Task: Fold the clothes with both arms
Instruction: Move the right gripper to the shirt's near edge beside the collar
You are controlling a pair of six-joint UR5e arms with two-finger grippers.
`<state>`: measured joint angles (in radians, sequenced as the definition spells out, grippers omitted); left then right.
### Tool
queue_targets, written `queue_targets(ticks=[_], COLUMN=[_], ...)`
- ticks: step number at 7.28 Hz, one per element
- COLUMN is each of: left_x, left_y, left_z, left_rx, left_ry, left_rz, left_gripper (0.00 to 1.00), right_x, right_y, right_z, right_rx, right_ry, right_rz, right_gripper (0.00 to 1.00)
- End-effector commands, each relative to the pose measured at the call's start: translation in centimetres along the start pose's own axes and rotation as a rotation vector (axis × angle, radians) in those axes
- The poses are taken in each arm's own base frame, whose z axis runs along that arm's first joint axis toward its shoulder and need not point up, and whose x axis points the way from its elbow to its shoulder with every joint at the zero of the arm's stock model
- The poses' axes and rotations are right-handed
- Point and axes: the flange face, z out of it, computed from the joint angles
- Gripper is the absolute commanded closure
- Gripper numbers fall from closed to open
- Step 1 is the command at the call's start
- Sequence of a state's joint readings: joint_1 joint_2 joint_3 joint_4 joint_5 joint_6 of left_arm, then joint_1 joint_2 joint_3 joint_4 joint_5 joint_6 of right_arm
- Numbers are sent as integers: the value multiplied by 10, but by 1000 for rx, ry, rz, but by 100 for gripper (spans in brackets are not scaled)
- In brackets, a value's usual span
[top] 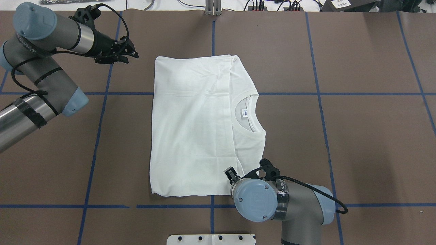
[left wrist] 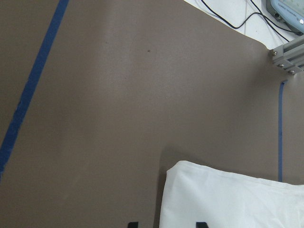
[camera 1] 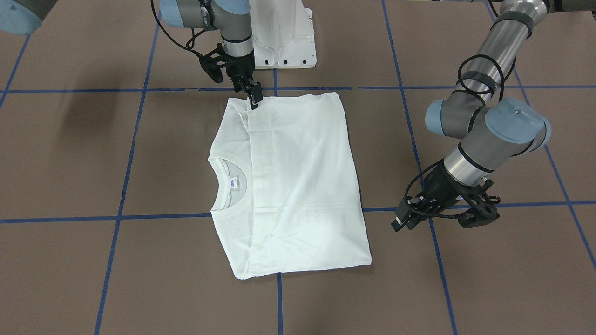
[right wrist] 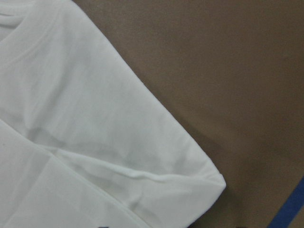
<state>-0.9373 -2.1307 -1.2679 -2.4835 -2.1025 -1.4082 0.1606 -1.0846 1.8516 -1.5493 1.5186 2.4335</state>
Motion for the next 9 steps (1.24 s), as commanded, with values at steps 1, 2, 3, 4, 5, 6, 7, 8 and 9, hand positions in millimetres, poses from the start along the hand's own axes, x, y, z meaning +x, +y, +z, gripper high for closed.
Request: queue_targets(ticks=[1,2,3,4,5,6,7,8,9], left_x=[3,5,1,1,2,10,16,14,26], left_y=[0,1,3,5,6,8,10,19,43], left_z=[-3,-6,-8,-10,-11,-16,-21,-26,-34], left_rx=[2,1,1,0,-9,-13,-13,-18,-39], left_ry=[6,13,11,14,13,7,12,21,53], left_rz=[3,7,6,8,6,1,2,-48,-122], left_gripper=[50,50,50,50,50,50,50,49,49], right_x=[1,1,0,1,-1,-2,-3,-2,0], right_y=[1,1,1,1,2,1,1,-5,-9], right_z=[1,1,0,0,-7,-8,-12,-22,-25], right_rx=[0,0,0,-1,-14,-14,-19,-30,-30], right_ry=[2,2,1,2,-9,-12,-15,-25,-26], right_rz=[11,23,28,28,29,31,31,35,37], right_gripper=[39,69,100,100,100,100,100,100,100])
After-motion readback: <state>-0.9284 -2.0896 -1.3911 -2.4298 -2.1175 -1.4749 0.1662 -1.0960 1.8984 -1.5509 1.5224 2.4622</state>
